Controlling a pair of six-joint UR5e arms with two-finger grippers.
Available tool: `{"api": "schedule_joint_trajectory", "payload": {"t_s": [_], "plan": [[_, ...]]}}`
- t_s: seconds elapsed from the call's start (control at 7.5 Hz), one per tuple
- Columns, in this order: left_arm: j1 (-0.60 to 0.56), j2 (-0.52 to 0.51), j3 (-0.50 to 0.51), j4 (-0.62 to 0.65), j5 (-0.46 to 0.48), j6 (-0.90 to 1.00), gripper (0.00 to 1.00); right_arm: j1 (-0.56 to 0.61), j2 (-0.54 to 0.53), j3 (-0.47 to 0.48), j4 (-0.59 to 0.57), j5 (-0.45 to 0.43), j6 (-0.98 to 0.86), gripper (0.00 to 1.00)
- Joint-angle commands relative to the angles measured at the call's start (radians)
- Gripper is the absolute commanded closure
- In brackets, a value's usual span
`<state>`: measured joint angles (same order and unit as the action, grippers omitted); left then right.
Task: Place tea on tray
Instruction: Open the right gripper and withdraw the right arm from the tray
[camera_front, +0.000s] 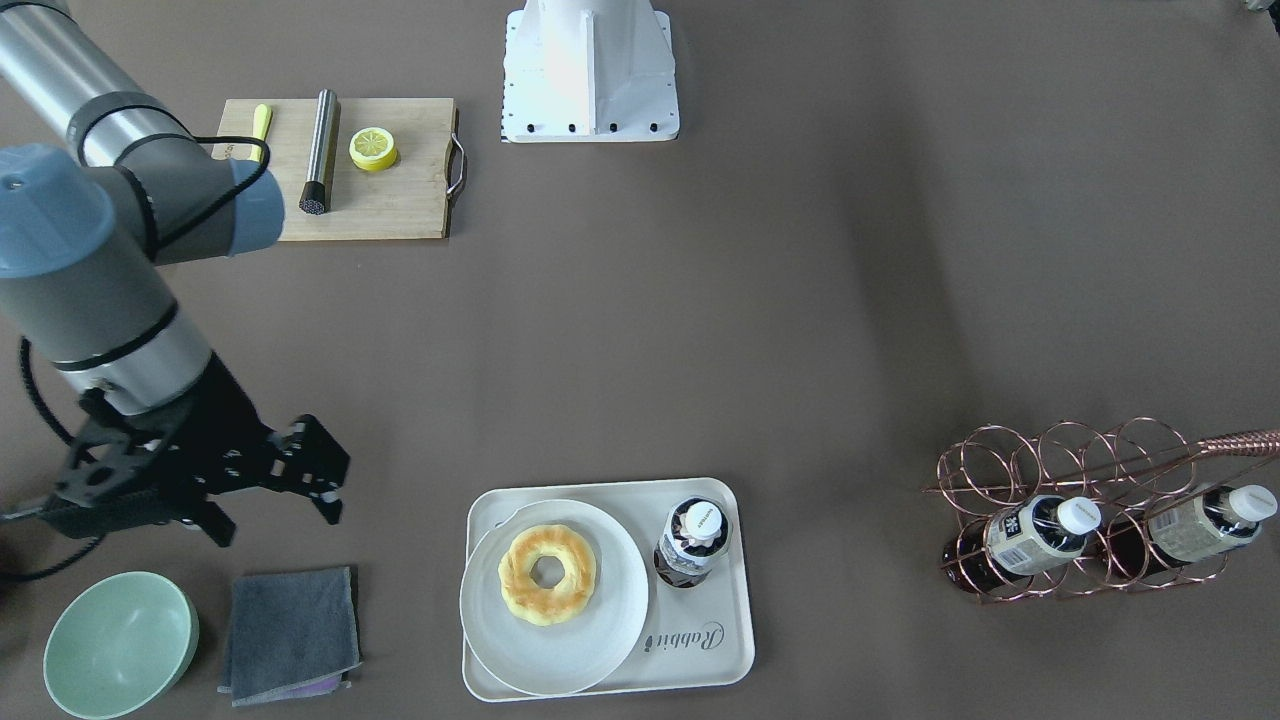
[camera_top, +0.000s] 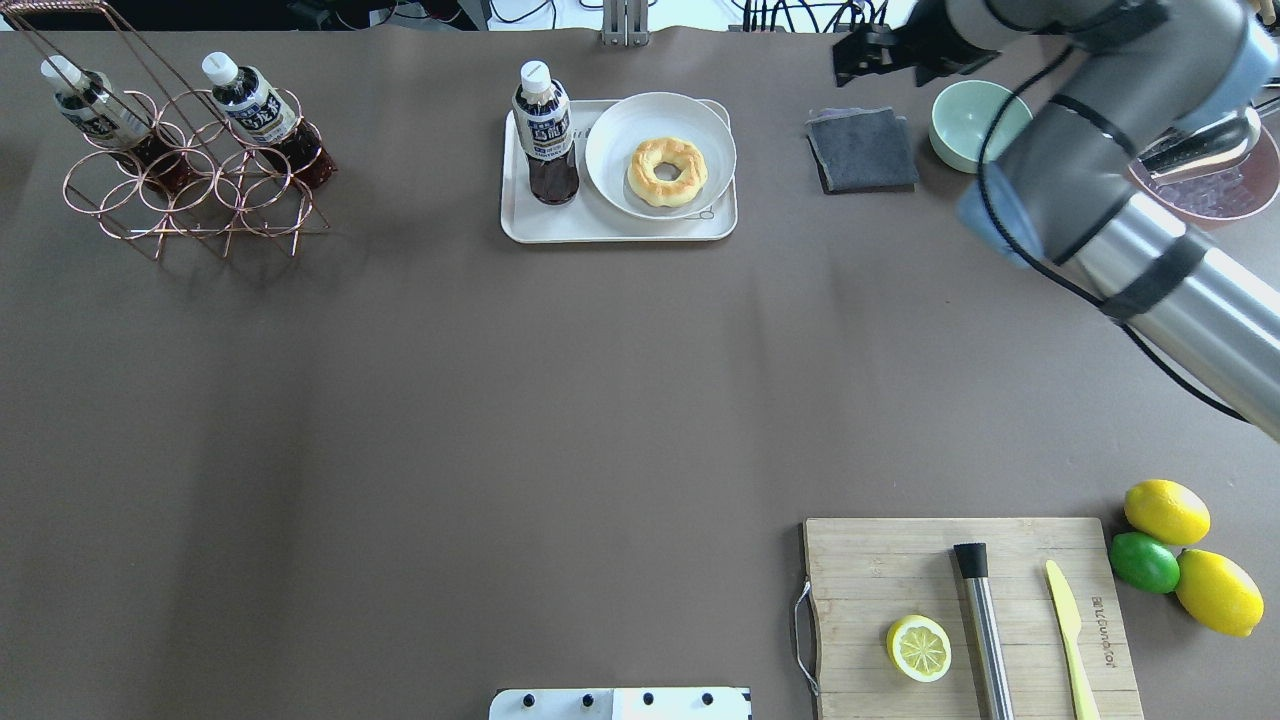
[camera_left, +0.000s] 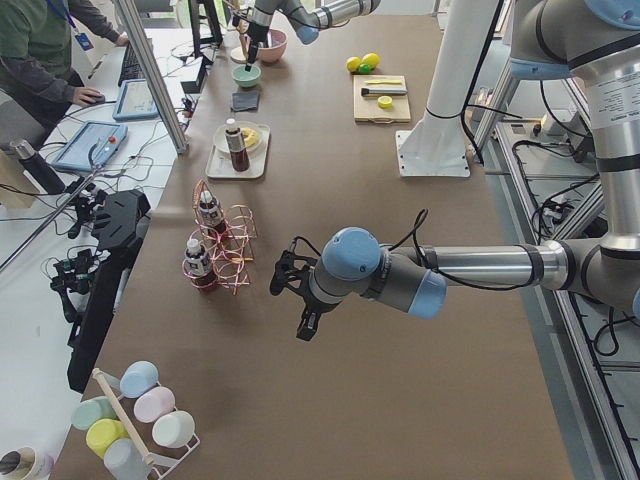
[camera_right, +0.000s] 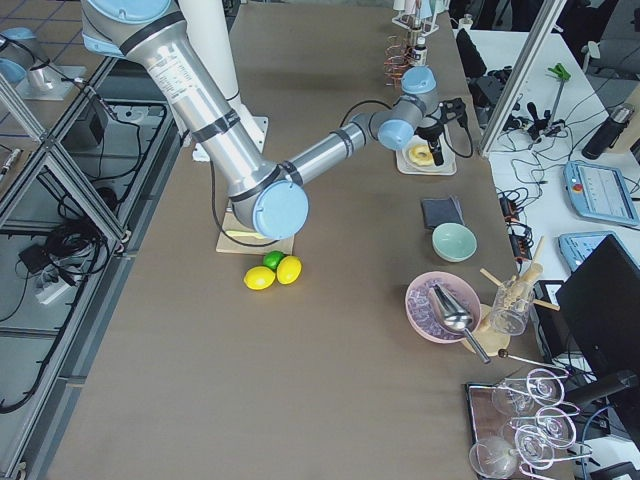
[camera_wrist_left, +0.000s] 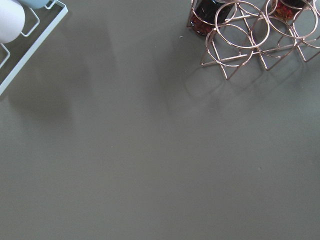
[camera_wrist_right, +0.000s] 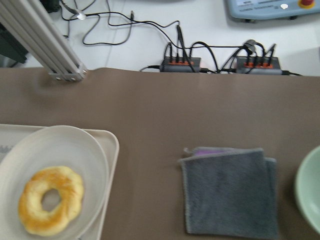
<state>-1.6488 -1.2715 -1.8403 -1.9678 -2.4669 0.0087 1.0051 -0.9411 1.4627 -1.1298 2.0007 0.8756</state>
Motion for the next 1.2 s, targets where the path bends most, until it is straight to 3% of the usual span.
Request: {"api": "schedule_joint_trajectory", "payload": {"t_s": [0.0,0.27,0.53,0.67,1.07], "plan": [[-0.156,0.012,0.047,0.003,0.002,0.149,0.02,0.175,-0.392,0.232,-0.041,0.15,-0.259,0.0],[-0.172,0.04,0.096,0.003,0.019,0.152,0.02,0.255,-0.613,0.32,-0.044,0.155,-0.431,0.0],[-0.17,0.04,0.128,0.003,0.133,0.157,0.02,0.331,-0.779,0.314,-0.044,0.158,-0.542,0.0],[-0.169,0.041,0.147,0.003,0.131,0.166,0.02,0.355,-0.845,0.297,-0.045,0.162,-0.547,0.0],[-0.145,0.041,0.174,0.015,0.137,0.165,0.02,0.403,-0.864,0.208,-0.045,0.216,-0.549,0.0]]}}
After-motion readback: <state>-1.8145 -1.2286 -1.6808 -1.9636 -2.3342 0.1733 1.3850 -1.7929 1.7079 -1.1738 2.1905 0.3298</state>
